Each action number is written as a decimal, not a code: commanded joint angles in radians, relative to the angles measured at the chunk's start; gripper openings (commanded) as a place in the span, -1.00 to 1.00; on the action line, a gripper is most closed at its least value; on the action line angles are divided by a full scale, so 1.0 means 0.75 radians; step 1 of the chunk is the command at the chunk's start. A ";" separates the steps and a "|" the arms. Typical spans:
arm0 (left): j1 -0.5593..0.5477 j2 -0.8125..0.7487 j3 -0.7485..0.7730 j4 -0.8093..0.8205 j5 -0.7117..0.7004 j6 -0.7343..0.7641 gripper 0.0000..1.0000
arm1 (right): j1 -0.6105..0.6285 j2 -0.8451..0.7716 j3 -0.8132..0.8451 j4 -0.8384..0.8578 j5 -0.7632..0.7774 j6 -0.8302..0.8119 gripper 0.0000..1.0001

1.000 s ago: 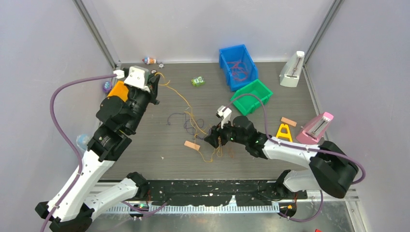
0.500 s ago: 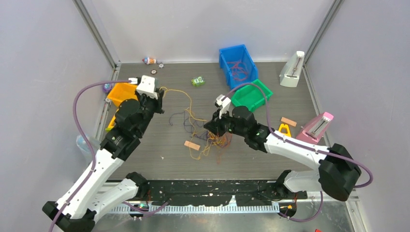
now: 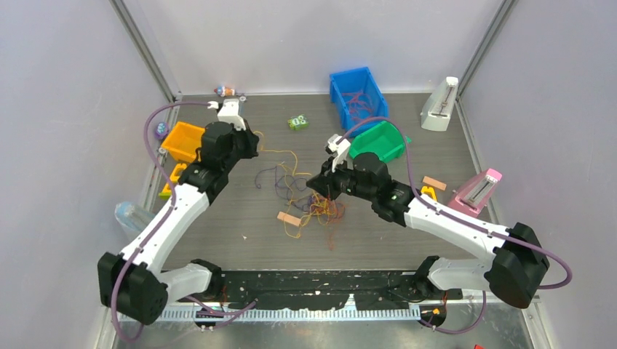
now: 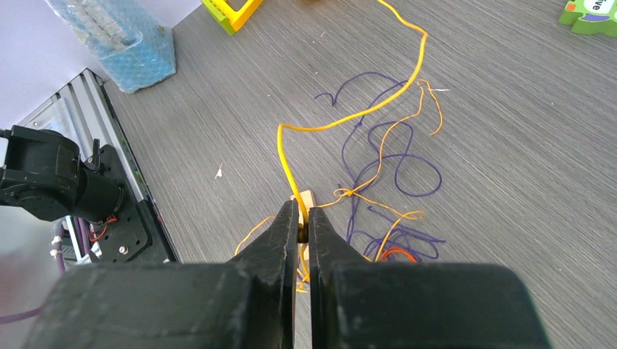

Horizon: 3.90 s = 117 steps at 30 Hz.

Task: Untangle the cables
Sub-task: Untie the cable.

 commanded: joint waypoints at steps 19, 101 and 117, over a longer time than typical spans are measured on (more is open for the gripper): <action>0.026 0.218 0.095 0.220 0.001 -0.283 0.99 | -0.374 0.189 0.094 0.019 -0.269 0.327 -0.89; -0.348 0.112 -0.249 0.714 0.716 -0.111 -1.00 | -0.402 -0.176 -0.535 0.388 -0.249 0.301 0.54; -0.338 0.091 -0.181 0.615 0.735 -0.110 -1.00 | -0.216 -0.101 -0.552 0.546 -0.039 0.150 0.32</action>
